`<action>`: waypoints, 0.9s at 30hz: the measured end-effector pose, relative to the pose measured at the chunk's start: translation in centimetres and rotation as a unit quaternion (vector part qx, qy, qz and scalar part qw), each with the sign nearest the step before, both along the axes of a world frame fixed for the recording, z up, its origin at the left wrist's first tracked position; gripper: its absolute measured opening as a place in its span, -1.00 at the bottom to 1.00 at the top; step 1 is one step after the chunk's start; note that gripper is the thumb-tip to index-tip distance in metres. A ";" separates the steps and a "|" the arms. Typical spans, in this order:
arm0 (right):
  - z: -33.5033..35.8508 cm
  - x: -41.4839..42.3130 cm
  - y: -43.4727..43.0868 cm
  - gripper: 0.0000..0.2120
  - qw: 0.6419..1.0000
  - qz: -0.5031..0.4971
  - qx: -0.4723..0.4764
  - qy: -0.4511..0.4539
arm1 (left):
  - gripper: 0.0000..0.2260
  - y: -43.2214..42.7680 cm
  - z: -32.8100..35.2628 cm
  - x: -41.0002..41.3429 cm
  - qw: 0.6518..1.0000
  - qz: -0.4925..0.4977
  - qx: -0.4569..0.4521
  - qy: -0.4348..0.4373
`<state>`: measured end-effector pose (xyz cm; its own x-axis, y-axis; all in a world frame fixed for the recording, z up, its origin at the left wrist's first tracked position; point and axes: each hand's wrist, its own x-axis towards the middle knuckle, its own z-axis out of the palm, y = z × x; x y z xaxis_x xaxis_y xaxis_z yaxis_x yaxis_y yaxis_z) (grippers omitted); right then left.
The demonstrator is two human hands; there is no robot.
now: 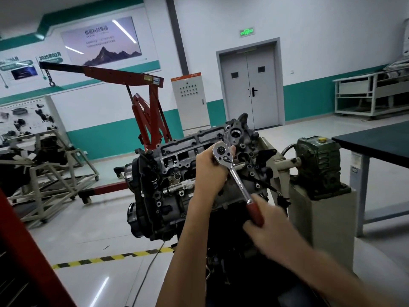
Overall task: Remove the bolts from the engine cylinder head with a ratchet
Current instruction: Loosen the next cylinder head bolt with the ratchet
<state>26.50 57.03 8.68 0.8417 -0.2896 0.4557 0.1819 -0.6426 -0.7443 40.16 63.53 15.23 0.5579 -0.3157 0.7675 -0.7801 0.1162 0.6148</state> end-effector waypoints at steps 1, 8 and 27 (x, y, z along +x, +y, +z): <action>1.2 -0.8 -2.4 -0.77 0.998 0.018 -0.059 0.016 | -0.56 0.1 0.3 0.2 1.000 -0.002 0.018 -0.009; 6.4 -0.8 -9.2 -0.71 0.964 0.000 -0.258 0.065 | -0.58 -0.2 0.4 -0.1 1.000 0.009 0.027 -0.008; 6.9 -1.1 -9.2 -0.77 0.957 -0.005 -0.282 0.065 | -0.61 0.0 -0.2 -0.4 1.000 -0.006 -0.009 0.014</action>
<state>25.41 47.81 15.58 0.9007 -0.0363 0.4329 0.1035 -0.9499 -0.2949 39.77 63.49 14.99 0.5753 -0.3094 0.7572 -0.7610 0.1370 0.6342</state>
